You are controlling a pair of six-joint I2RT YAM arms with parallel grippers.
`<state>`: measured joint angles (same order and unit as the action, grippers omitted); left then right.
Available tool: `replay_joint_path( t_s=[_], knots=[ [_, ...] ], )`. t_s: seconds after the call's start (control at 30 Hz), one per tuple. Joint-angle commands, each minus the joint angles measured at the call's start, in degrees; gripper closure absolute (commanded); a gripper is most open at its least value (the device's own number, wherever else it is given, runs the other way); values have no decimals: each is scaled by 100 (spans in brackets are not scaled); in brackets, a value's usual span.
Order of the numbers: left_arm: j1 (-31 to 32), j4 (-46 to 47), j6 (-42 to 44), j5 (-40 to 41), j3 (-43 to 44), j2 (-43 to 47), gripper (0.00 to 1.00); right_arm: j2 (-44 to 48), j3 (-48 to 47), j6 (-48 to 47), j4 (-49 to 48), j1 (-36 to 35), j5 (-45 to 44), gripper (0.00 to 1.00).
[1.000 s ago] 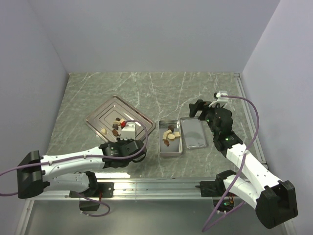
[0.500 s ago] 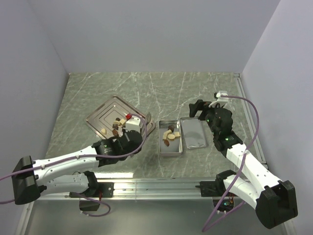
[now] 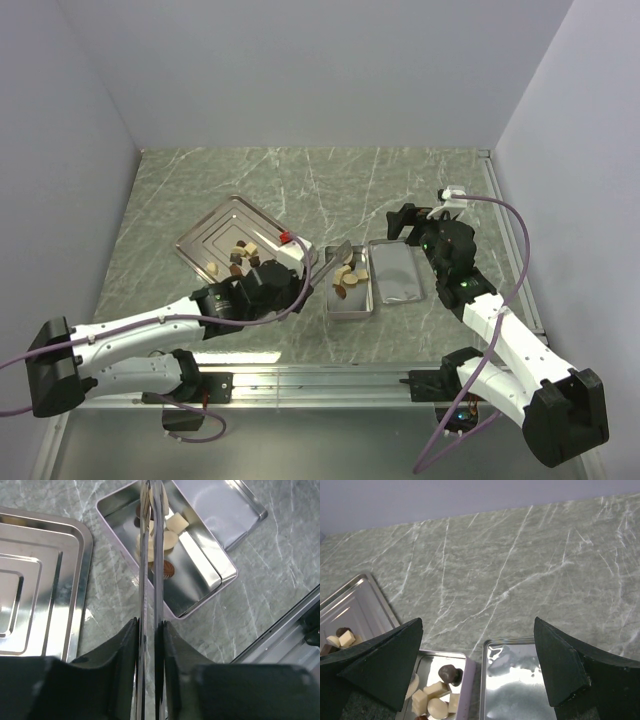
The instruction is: Pack the chocolate
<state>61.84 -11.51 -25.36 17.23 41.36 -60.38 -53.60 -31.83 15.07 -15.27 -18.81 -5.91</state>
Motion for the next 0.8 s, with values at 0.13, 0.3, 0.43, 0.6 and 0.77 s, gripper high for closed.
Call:
replay_joint_path(
  t_s=[0.13, 0.3, 0.43, 0.6, 0.77],
  knots=[
    [-6, 254, 155, -168, 214, -35, 63, -27, -279, -101, -117, 9, 20, 2],
    [-6, 245, 102, -89, 197, -9, 61, -18, -288, -92, -117, 17, 20, 2],
    [-14, 211, 67, 43, 188, 35, 61, -36, -288, -101, -108, 17, 20, 2],
    [-339, 166, -118, 202, 30, 167, 62, -45, -297, -101, -108, 17, 29, 2],
    [-1068, 53, -345, 244, -278, 614, 63, -36, -288, -109, -108, 9, 29, 2]
  ],
)
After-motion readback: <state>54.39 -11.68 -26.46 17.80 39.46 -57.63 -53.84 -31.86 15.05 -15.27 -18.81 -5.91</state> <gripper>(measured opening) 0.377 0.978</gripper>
